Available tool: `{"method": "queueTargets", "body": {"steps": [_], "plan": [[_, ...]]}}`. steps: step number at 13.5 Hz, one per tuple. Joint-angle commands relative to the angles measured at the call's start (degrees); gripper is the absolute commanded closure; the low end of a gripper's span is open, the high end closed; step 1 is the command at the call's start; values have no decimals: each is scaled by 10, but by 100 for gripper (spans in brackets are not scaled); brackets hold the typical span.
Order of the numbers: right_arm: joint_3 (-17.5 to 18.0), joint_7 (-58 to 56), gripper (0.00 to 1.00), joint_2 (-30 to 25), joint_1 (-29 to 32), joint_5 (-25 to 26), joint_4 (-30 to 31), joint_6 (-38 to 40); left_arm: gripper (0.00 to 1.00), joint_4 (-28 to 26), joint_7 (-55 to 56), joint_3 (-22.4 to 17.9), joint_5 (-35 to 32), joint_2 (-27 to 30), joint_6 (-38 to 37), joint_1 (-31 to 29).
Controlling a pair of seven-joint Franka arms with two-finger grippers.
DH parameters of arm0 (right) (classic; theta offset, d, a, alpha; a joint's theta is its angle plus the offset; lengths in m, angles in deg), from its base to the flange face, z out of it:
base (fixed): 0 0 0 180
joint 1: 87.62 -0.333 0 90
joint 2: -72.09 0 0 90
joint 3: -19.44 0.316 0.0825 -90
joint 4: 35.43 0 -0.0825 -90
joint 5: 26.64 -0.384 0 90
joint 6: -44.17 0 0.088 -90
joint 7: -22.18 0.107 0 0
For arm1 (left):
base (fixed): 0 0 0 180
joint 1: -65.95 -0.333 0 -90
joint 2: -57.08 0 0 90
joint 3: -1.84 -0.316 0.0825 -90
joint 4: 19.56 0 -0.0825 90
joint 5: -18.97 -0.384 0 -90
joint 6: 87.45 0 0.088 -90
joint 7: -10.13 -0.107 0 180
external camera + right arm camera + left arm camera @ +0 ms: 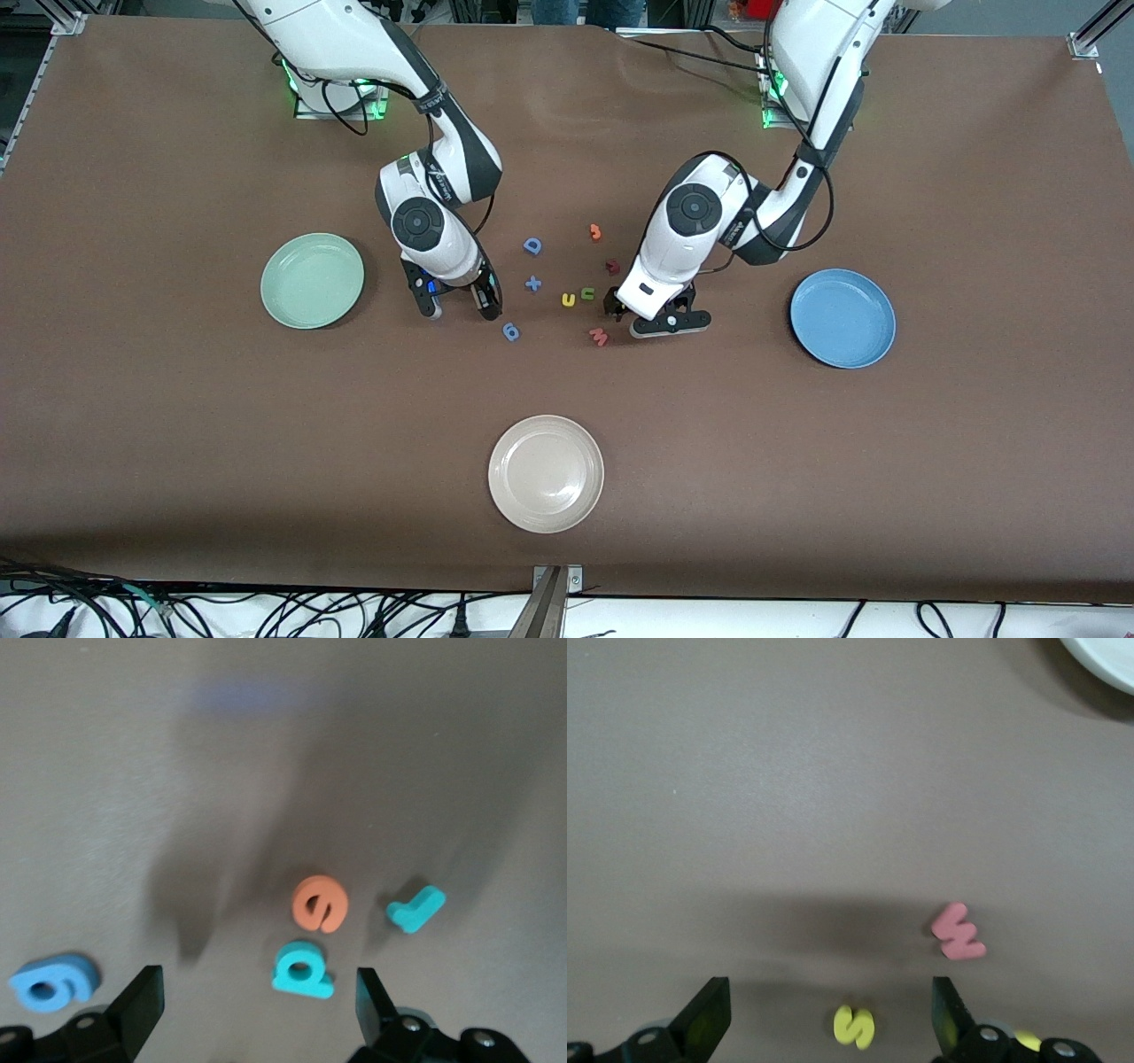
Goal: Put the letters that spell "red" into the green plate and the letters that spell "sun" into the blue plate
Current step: 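Reach the right gripper to the teal letter while the left gripper reaches yellow s, then grasp the teal letter with the right gripper while the left gripper grasps yellow s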
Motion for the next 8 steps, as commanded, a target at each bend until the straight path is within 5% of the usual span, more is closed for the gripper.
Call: {"method": "queueTargets", "body": {"steps": [1,8], "plan": [[-4,4,5,-6,-6,-7,19,-11,0,-37,80,-5,-71,1,45,11],[-3,7,20,-1,-7,-8,19,-11,1,-46,69,-5,-72,-10,44,44]]}}
